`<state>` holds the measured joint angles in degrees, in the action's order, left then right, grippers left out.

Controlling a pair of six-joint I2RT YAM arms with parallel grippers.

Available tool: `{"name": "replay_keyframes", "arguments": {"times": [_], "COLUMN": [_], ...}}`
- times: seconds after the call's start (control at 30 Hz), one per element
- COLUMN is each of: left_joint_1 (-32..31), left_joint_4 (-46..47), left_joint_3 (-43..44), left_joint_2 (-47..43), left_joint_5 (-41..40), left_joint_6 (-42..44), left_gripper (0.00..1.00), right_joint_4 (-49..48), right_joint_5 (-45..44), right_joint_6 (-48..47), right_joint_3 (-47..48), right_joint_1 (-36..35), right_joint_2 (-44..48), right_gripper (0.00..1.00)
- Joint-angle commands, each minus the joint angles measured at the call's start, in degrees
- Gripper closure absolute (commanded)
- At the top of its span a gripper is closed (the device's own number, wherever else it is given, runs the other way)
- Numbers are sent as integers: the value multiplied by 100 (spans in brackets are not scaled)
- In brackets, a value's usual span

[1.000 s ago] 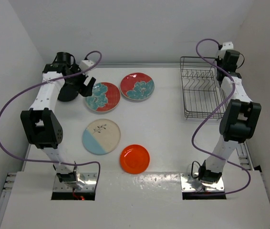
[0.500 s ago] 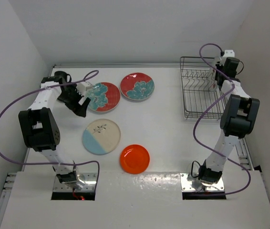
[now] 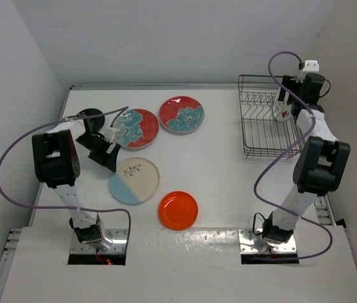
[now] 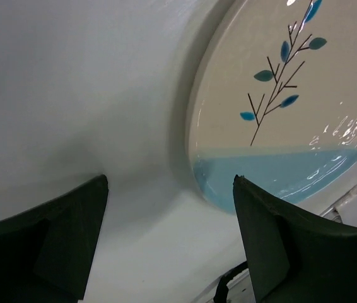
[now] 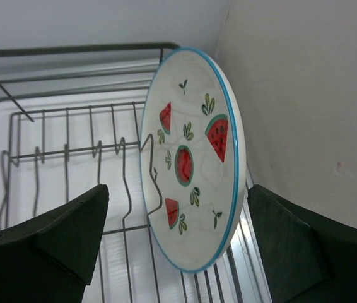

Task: Load the plates into the dish rack

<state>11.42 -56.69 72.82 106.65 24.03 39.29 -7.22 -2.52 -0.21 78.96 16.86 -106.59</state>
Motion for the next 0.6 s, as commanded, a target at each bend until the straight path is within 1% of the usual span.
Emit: {"name": "replay_keyframes", "arguments": {"times": [0.0, 0.1, 0.17, 0.2, 0.23, 0.33, 0.37, 0.4, 0.53, 0.57], "left_joint_1": [27, 27, -26, -104, -105, -298, -368, -369, -570, -640], "left_joint_4": [88, 149, 149, 201, 202, 412, 465, 526, 650, 702], "left_joint_3": [-101, -215, -285, -373, -426, -680, -742, -856, -988, -989], "left_joint_2": [277, 461, 515, 593, 594, 594, 594, 594, 594, 663], "left_joint_5": [575, 655, 655, 603, 603, 384, 235, 181, 6, -73], "left_joint_6": [-97, -149, -149, -149, -149, -298, -299, -377, -544, -606], "left_gripper": [16, 21, 29, 35, 39, 47, 49, 49, 55, 67], "right_joint_4": [-253, -201, -174, -200, -253, -402, -437, -490, -473, -429], "right_joint_5": [-2, -169, -187, -196, -257, -406, -415, -494, -688, -688], "right_joint_6": [-146, -164, -173, -190, -225, -287, -287, -278, -111, -76], "right_joint_3": [-161, -328, -512, -713, -715, -1188, -1346, -1435, -1874, -1988], "right_joint_1": [-139, -236, -376, -507, -569, -788, -842, -895, -1097, -1158], "right_joint_2": [665, 1034, 1296, 1472, 1691, 2201, 2299, 2622, 3222, 3319], "right_gripper": [10, 9, 9, 9, 9, 9, 9, 9, 9, 9]}}
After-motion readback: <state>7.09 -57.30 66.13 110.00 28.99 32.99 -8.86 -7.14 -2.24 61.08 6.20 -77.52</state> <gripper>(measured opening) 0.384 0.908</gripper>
